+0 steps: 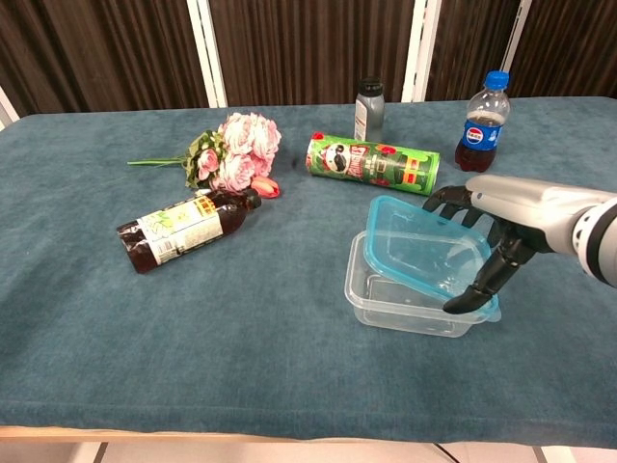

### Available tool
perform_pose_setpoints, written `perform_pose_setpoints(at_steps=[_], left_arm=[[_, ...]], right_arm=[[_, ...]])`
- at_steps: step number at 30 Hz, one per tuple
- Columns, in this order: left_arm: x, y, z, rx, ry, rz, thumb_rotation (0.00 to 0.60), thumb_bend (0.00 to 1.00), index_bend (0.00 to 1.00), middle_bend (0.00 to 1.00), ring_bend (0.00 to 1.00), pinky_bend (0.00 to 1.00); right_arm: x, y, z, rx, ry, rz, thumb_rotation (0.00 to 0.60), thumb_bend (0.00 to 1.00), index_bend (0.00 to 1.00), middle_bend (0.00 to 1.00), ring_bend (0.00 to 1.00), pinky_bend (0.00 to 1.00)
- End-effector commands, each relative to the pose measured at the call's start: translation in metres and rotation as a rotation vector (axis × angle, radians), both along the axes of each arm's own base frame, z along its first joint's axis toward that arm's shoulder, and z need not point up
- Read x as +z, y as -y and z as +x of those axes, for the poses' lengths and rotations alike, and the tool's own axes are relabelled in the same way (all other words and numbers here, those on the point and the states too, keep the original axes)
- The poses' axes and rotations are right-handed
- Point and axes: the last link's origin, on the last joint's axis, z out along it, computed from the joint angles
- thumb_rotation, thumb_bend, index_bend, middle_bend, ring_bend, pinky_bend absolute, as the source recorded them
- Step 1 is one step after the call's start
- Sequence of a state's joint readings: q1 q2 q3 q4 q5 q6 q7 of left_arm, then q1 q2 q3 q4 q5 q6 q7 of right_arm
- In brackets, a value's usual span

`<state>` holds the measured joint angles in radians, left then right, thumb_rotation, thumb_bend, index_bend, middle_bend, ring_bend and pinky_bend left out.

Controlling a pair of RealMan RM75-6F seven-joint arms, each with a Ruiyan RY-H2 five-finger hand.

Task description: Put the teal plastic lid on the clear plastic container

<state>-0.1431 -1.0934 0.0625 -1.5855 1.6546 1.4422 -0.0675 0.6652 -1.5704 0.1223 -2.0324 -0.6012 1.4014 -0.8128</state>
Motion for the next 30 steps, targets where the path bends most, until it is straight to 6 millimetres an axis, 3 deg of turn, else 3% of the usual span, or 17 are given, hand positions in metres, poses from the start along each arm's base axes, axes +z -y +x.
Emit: perform_pose_setpoints(at_steps=[1, 30], left_arm=[[0.000, 0.000, 0.000, -0.001, -0.001, -0.001, 0.600, 0.44, 0.00, 0.09, 0.06, 0.07], [0.003, 0.002, 0.000, -0.005, 0.008, 0.003, 0.600, 0.44, 0.00, 0.09, 0.06, 0.07]], right_arm=[[-0.001, 0.000, 0.001, 0.002, 0.000, -0.002, 0.600, 0.28, 0.96, 0.68, 0.56, 0.43], [-0.018, 0.003, 0.005, 0.002, -0.054, -0.015, 0.600, 0.28, 0.96, 0.68, 0.55, 0.43]])
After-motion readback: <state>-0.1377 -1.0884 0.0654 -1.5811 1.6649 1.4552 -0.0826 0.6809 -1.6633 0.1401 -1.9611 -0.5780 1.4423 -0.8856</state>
